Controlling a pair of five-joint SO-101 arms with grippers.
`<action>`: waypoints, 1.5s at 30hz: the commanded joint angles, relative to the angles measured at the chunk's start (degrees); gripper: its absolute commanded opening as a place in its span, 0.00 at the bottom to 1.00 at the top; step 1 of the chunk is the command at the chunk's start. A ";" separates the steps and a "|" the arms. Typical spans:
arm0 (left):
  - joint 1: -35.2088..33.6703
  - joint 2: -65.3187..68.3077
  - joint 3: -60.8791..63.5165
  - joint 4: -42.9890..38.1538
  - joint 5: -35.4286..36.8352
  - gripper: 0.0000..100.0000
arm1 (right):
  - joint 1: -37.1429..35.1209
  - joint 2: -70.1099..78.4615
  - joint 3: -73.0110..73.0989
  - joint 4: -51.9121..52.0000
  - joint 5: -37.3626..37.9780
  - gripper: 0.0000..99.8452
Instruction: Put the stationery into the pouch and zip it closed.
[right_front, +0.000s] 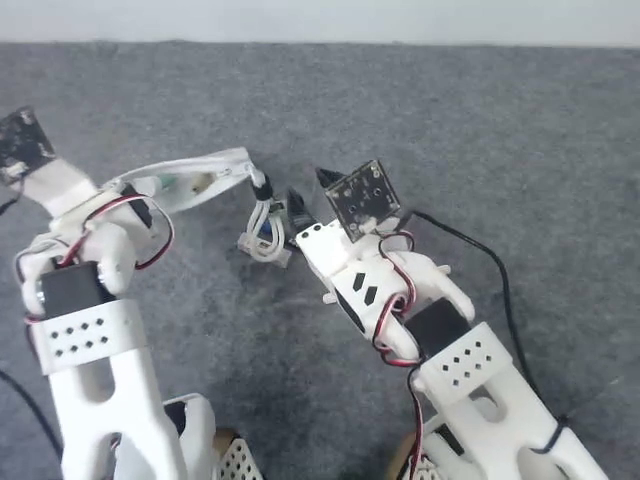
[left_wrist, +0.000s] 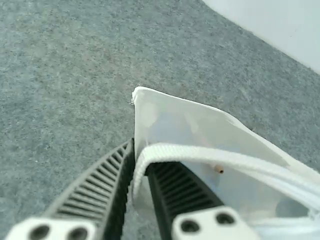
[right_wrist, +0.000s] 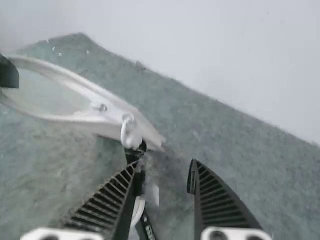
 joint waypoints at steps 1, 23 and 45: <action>-0.53 -0.53 -1.98 -0.79 1.32 0.01 | 0.75 -2.51 -6.86 10.42 0.18 0.13; -0.44 -0.53 -2.07 -0.79 1.23 0.01 | 18.42 5.67 -7.82 33.36 -30.24 0.13; -0.35 -0.53 -2.15 -0.88 1.14 0.01 | 30.20 48.22 -23.91 33.63 -32.79 0.13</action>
